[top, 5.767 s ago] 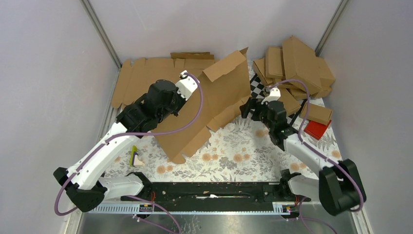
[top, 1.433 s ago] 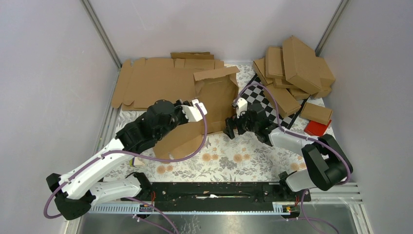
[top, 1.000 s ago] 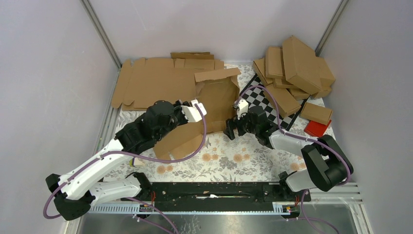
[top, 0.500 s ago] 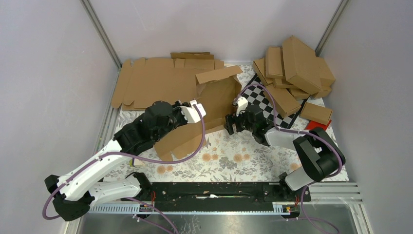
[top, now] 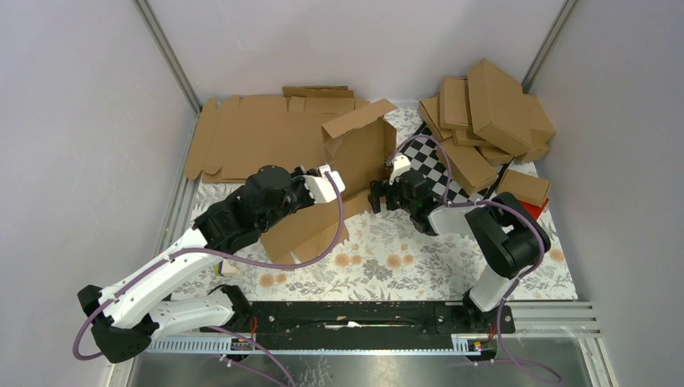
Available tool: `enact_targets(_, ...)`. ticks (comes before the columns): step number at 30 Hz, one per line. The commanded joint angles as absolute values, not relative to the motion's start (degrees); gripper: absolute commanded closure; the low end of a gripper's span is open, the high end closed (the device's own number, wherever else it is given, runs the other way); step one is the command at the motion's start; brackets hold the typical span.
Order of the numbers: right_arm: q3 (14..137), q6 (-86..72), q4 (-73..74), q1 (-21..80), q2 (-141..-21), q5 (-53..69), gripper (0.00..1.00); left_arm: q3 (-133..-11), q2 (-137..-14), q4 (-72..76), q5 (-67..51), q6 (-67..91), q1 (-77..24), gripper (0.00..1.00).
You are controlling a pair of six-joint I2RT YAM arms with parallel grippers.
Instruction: Fold the paper box
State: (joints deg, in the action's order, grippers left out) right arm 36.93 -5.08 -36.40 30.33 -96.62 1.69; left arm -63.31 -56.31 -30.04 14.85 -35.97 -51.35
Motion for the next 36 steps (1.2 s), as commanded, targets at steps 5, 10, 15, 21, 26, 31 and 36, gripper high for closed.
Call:
enact_targets(5,40.59,-8.44,-40.53,30.83,-102.26,-1.35,0.00,-66.04,-57.41,-29.51,11.69,-34.29,-51.69,1.00)
enact_targets(10,41.73,-9.05,-41.56,30.86,-104.09,-2.37,0.00,-67.28,-58.91,-31.15,11.62,-33.90,-51.71,1.00)
enact_targets(15,44.48,-9.40,-35.30,30.89,-105.90,-8.82,0.00,-67.29,-58.96,-31.20,12.05,-33.67,-51.75,1.00)
enact_targets(21,44.13,-6.02,-31.92,34.11,-106.53,-15.87,0.00,-67.82,-59.43,-31.11,12.19,-33.40,-51.75,1.00)
enact_targets(26,42.00,-6.10,-30.87,36.46,-107.17,-17.62,0.00,-68.83,-60.75,-31.27,13.21,-32.95,-51.76,1.00)
enact_targets(31,40.71,-7.55,-30.63,36.71,-107.91,-20.59,0.00,-69.30,-61.01,-31.52,13.19,-32.34,-51.74,1.00)
enact_targets(36,41.60,-9.40,-29.82,36.62,-104.63,-17.34,0.01,-69.54,-60.48,-31.73,13.52,-32.21,-51.73,1.00)
